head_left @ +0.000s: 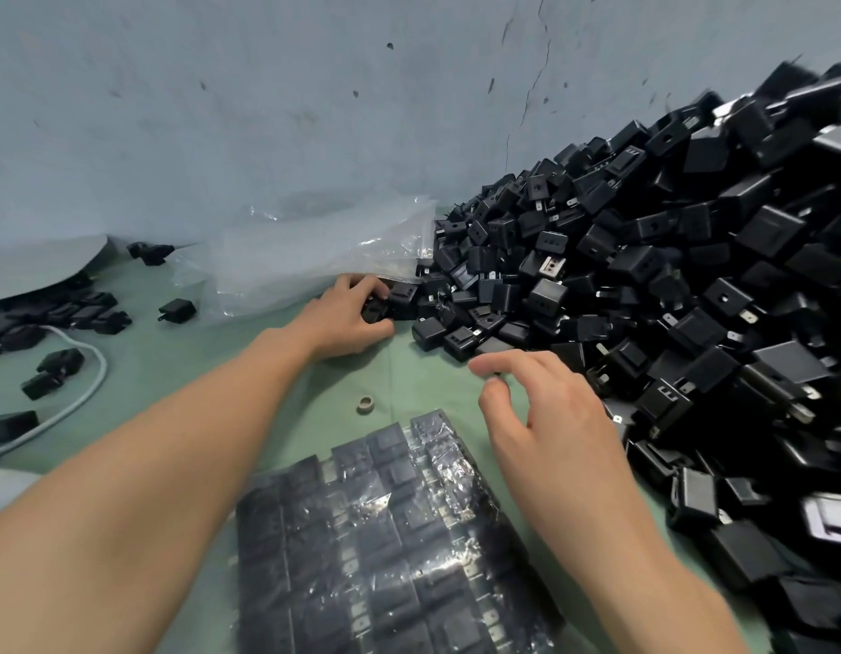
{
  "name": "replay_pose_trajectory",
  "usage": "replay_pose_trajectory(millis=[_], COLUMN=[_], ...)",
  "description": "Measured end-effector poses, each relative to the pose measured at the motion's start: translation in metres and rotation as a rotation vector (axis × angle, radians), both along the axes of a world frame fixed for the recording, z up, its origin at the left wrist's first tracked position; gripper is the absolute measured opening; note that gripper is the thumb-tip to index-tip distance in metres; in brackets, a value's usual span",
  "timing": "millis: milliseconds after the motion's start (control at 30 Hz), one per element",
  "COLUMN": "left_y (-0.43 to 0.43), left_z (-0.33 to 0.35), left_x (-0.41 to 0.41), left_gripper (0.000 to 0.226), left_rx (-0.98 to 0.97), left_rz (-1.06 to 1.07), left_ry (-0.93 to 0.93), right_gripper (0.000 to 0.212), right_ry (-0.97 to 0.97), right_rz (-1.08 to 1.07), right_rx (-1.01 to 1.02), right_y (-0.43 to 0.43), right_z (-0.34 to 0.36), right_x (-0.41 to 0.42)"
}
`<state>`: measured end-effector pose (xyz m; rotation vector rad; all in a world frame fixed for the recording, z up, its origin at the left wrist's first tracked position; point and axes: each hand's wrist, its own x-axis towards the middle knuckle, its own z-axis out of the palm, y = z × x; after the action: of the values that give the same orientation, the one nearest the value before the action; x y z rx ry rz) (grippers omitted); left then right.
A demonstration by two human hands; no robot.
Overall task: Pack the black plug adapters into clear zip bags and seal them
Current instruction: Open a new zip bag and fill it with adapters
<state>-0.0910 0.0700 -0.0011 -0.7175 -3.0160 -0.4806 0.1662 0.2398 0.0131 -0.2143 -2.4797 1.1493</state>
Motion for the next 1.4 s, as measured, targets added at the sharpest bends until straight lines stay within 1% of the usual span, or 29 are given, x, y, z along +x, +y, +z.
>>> replay_pose_trajectory(millis=[100, 200, 233, 333, 367, 433, 533, 600, 700, 800, 900, 967, 1033, 1100, 1167, 1233, 1333, 1400], left_y=[-0.002, -0.014, -0.018, -0.034, -0.04, -0.053, -0.064, -0.065, -0.057, -0.044, -0.034, -0.028, -0.022, -0.016, -0.012, -0.009, -0.005, -0.002], left_z=[0.002, 0.005, 0.007, 0.011, 0.012, 0.012, 0.01, 0.007, 0.005, 0.007, 0.011, 0.013, 0.013, 0.008, 0.0, -0.004, -0.002, 0.002], left_x=[0.011, 0.029, 0.035, 0.052, 0.056, 0.06, 0.062, 0.061, 0.058, 0.053, 0.046, 0.041, 0.037, 0.035, 0.035, 0.036, 0.036, 0.037], left_gripper=[0.038, 0.044, 0.052, 0.09, 0.099, 0.107, 0.113, 0.112, 0.107, 0.097, 0.092, 0.088, 0.079, 0.067, 0.059, 0.056, 0.056, 0.056], left_rx=[-0.003, 0.004, 0.0, -0.04, -0.027, 0.013, 0.014, 0.009, -0.001, -0.035, -0.154, -0.198, -0.217, -0.255, -0.269, -0.264, -0.306, -0.359], left_rz=[-0.046, -0.123, -0.149, -0.236, -0.248, -0.235, -0.148, -0.092, -0.077, -0.103, -0.15, -0.182, -0.213, -0.226, -0.192, -0.143, -0.092, -0.077], left_ry=[0.032, 0.005, -0.004, 0.008, -0.003, -0.063, -0.164, -0.188, -0.183, -0.111, 0.02, 0.029, 0.007, 0.069, 0.167, 0.225, 0.263, 0.245], right_gripper=[0.034, 0.034, 0.033, 0.033, 0.033, 0.033, 0.032, 0.032, 0.031, 0.03, 0.032, 0.034, 0.031, 0.031, 0.031, 0.031, 0.031, 0.03], right_ry=[-0.004, 0.007, 0.013, 0.019, 0.02, 0.017, 0.014, 0.017, 0.023, 0.029, 0.038, 0.045, 0.05, 0.048, 0.044, 0.042, 0.043, 0.038], right_rz=[0.005, 0.006, 0.005, 0.011, 0.015, 0.024, 0.021, 0.016, 0.01, 0.005, -0.003, -0.007, -0.012, -0.013, -0.007, -0.004, 0.002, 0.012], right_rx=[-0.005, -0.019, -0.023, -0.03, -0.034, -0.039, -0.043, -0.046, -0.052, -0.053, -0.045, -0.045, -0.046, -0.04, -0.029, -0.023, -0.02, -0.022], right_y=[-0.001, -0.003, -0.003, -0.005, -0.006, -0.007, -0.008, -0.008, -0.008, -0.008, -0.008, -0.007, -0.006, -0.006, -0.006, -0.006, -0.007, -0.009], right_z=[0.0, 0.001, 0.002, 0.002, 0.002, 0.002, 0.003, 0.004, 0.003, 0.002, 0.001, 0.002, 0.002, 0.002, 0.002, 0.002, 0.004, 0.006], right_x=[0.0, -0.001, -0.001, -0.001, -0.001, 0.0, 0.0, 0.0, 0.0, -0.002, -0.002, -0.003, -0.003, -0.003, -0.002, -0.001, -0.001, -0.001])
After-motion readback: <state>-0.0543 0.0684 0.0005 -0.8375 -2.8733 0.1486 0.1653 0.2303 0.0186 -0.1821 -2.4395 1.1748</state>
